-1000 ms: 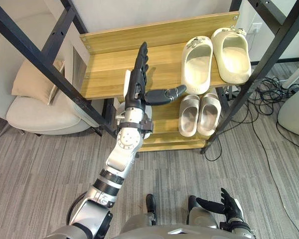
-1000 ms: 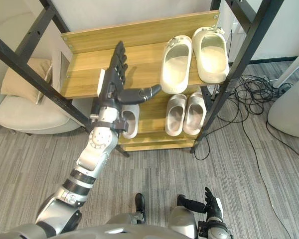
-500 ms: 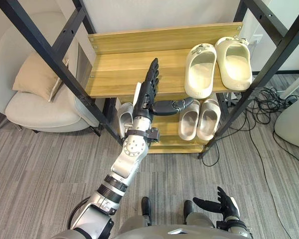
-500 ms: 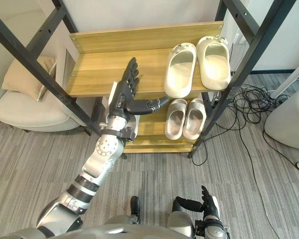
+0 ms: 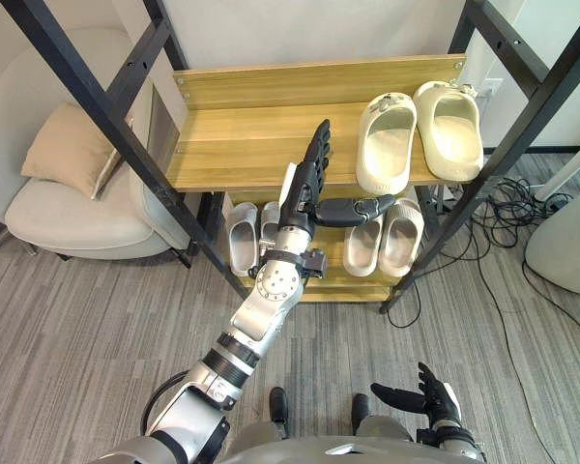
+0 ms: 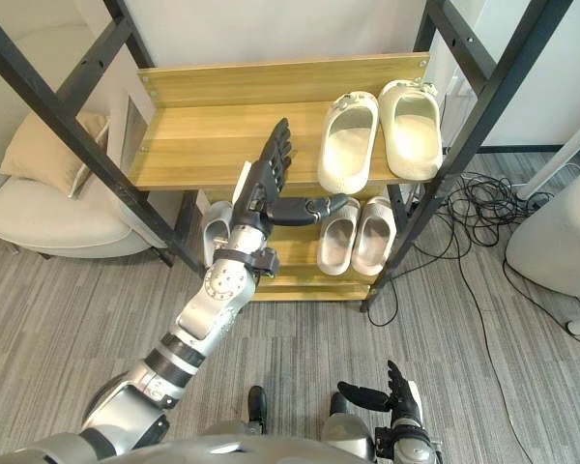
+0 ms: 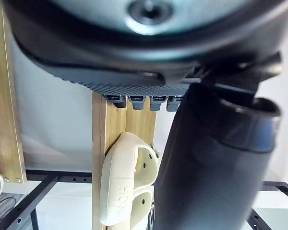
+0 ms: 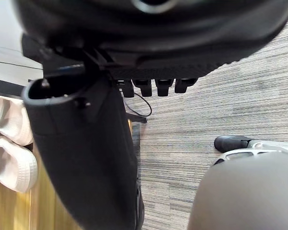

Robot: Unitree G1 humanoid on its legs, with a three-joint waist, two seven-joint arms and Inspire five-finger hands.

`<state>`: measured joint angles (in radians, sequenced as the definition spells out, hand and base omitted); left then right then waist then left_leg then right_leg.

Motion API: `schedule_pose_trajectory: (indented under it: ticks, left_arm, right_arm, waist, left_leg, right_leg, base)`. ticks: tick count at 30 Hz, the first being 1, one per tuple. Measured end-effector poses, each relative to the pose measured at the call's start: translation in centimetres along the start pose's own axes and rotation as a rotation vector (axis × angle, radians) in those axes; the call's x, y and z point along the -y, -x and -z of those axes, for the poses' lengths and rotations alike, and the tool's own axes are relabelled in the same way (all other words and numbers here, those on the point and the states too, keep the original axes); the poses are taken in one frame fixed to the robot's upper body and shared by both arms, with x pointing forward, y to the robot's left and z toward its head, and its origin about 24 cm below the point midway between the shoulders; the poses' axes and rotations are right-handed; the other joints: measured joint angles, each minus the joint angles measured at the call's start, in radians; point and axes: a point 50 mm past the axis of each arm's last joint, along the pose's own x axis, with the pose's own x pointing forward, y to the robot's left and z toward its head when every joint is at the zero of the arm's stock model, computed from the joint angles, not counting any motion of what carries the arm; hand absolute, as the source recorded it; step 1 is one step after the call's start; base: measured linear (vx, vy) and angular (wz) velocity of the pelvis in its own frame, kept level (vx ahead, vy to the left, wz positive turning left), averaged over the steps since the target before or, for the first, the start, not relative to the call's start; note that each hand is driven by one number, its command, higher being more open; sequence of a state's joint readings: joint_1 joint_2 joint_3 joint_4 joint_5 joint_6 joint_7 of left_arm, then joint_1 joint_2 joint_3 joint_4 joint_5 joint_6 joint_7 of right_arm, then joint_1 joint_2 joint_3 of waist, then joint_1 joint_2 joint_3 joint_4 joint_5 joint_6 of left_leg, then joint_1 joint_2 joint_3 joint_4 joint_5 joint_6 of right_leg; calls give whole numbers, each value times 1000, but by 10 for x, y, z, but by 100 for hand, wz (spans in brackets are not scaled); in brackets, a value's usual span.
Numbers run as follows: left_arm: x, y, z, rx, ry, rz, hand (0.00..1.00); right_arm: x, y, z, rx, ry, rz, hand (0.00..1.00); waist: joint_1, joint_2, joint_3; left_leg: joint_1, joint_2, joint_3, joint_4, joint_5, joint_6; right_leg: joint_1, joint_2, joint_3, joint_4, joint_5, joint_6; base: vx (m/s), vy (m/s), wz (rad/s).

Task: Organize the slippers on the shoe rack

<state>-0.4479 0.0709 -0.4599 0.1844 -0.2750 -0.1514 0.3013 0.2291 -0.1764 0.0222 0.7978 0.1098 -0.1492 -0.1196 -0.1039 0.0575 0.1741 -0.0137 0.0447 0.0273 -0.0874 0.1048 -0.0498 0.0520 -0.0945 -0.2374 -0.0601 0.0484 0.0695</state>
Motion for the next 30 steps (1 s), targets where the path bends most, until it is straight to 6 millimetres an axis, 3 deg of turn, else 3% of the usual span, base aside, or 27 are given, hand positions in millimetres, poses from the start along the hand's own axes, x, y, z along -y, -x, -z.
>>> schedule_pose_trajectory:
  ticks: [18, 25, 30]
  left_arm:
    - [-3, -21, -1, -14, 0, -63, 100]
    - [19, -32, -9, -1, 69, -36, 100]
    - [28, -44, -16, -4, 86, -39, 100]
  right_arm:
    - [-3, 0, 1, -10, -6, -5, 100]
    - [-4, 0, -2, 2, -8, -8, 100]
    - [-3, 2, -1, 6, -11, -7, 100]
  waist:
    - [-17, -12, 1]
    - [-19, -15, 3]
    - [-36, -15, 4]
  left_leg:
    - [11, 11, 23, 0, -10, -14]
    - [-11, 15, 40, 0, -12, -17]
    - [-12, 14, 48, 0, -9, -13]
  right_leg:
    - [-4, 7, 21, 2, -2, -2]
    - [-46, 8, 40, 34, -10, -8]
    - [-93, -3, 51, 127, -61, -6]
  base:
    - [-1, 2, -3]
    - [-3, 5, -7]
    - [-1, 1, -4]
